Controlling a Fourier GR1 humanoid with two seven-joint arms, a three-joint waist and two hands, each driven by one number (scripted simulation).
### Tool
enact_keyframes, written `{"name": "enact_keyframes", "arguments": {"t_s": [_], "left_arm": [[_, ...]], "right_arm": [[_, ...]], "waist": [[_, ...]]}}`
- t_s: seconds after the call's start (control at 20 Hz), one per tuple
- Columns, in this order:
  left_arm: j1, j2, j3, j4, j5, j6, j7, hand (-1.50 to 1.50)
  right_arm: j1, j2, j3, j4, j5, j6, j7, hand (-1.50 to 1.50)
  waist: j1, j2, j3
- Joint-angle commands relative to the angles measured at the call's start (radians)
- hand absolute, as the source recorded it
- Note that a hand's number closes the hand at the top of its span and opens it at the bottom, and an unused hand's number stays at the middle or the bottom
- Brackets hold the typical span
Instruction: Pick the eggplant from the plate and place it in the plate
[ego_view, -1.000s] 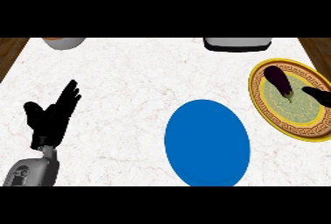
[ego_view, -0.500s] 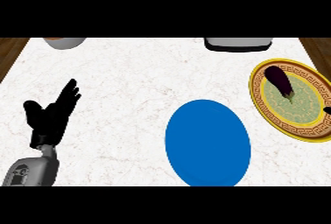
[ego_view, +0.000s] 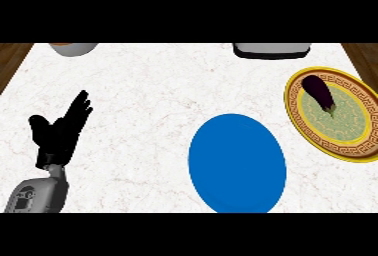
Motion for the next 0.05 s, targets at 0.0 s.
{"name": "enact_keyframes", "arguments": {"t_s": [0.0], "left_arm": [[0.028, -0.014, -0.01, -0.056, -0.007, 0.004, 0.03, 0.0]], "right_arm": [[-0.007, -0.016, 0.007, 0.096, 0.003, 0.006, -0.052, -1.5]], "waist": [[0.004, 0.0, 0.0]]}}
